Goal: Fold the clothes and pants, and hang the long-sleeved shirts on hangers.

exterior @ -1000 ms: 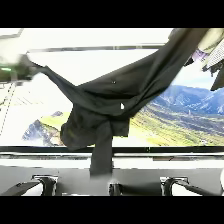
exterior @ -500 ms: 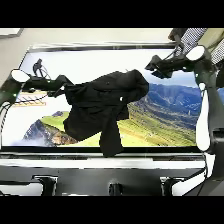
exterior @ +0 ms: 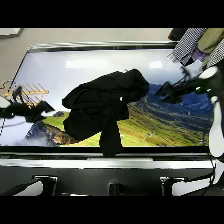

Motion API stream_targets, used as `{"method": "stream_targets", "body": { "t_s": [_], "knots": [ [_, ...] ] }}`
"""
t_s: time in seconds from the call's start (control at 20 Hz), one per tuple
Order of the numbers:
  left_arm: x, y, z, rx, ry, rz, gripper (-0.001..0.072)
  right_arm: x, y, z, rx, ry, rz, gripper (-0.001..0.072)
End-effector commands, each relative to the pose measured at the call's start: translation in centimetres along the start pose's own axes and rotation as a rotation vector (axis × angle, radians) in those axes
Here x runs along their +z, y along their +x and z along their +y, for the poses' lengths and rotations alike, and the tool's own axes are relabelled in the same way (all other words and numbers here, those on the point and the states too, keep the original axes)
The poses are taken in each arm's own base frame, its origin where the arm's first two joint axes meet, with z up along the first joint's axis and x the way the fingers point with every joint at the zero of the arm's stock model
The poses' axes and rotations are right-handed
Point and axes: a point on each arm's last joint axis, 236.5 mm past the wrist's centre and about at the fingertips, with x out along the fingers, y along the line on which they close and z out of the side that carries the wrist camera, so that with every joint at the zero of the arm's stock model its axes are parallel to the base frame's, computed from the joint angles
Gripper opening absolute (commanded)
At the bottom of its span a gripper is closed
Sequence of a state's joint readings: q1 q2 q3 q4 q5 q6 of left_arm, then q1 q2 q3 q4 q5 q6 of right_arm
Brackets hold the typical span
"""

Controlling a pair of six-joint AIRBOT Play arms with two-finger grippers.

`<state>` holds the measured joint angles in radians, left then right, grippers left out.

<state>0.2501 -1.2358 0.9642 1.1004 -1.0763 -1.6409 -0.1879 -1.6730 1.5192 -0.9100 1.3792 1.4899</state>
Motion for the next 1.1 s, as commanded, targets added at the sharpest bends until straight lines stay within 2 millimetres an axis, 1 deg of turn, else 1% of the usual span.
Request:
{"method": "stream_targets", "body": {
  "t_s": [0.0, 0.1, 0.2, 0.3, 0.45, 0.5, 0.55, 0.6, 0.65, 0.75, 0.85, 0.95, 1.05],
  "knots": [
    [-5.0, 2.3, 2.1, 0.007, -0.063, 0.089, 0.0694, -3.7, 7.0, 1.0, 0.056, 0.017, 0.051, 0.0571],
    [-5.6, 2.6, 1.7, 0.007, -0.046, 0.103, 0.0694, -4.9, 10.2, 1.9, 0.040, -0.003, 0.062, 0.0571],
    [-5.8, 2.8, 1.4, 0.006, -0.034, 0.110, 0.0694, -6.0, 12.7, 3.5, 0.053, -0.023, 0.088, 0.0571],
    [-5.9, 2.8, 1.3, 0.006, -0.033, 0.112, 0.0694, -6.9, 14.7, 4.5, 0.066, -0.025, 0.111, 0.0570],
    [-5.9, 2.8, 1.3, 0.005, -0.033, 0.112, 0.0694, -7.9, 16.7, 6.1, 0.103, -0.022, 0.134, 0.0564],
    [-5.9, 2.8, 1.2, 0.003, -0.034, 0.113, 0.0695, -8.0, 17.0, 6.3, 0.102, -0.024, 0.135, 0.0537],
    [-6.0, 2.9, 1.1, 0.002, -0.032, 0.114, 0.0694, -8.2, 17.1, 6.3, 0.098, -0.028, 0.137, 0.0415],
    [-6.1, 3.0, 1.0, 0.002, -0.025, 0.118, 0.0694, -8.1, 17.1, 6.1, 0.093, -0.032, 0.135, 0.0133],
    [-6.5, 3.2, 0.7, 0.002, -0.017, 0.129, 0.0694, -8.0, 16.8, 6.1, 0.086, -0.043, 0.129, 0.0033],
    [-7.4, 4.2, -0.3, -0.011, -0.006, 0.164, 0.0694, -7.5, 15.6, 6.3, 0.053, -0.069, 0.098, 0.0032],
    [-8.1, 5.6, -1.0, -0.006, 0.000, 0.182, 0.0694, -7.2, 14.0, 6.3, 0.013, -0.096, 0.069, 0.0033],
    [-8.7, 7.3, -1.7, 0.005, -0.005, 0.194, 0.0694, -7.3, 12.4, 6.9, -0.001, -0.129, 0.055, 0.0033],
    [-9.7, 8.9, -2.0, 0.022, -0.010, 0.225, 0.0694, -7.5, 11.2, 7.4, -0.009, -0.134, 0.045, 0.0033]
  ]
}}
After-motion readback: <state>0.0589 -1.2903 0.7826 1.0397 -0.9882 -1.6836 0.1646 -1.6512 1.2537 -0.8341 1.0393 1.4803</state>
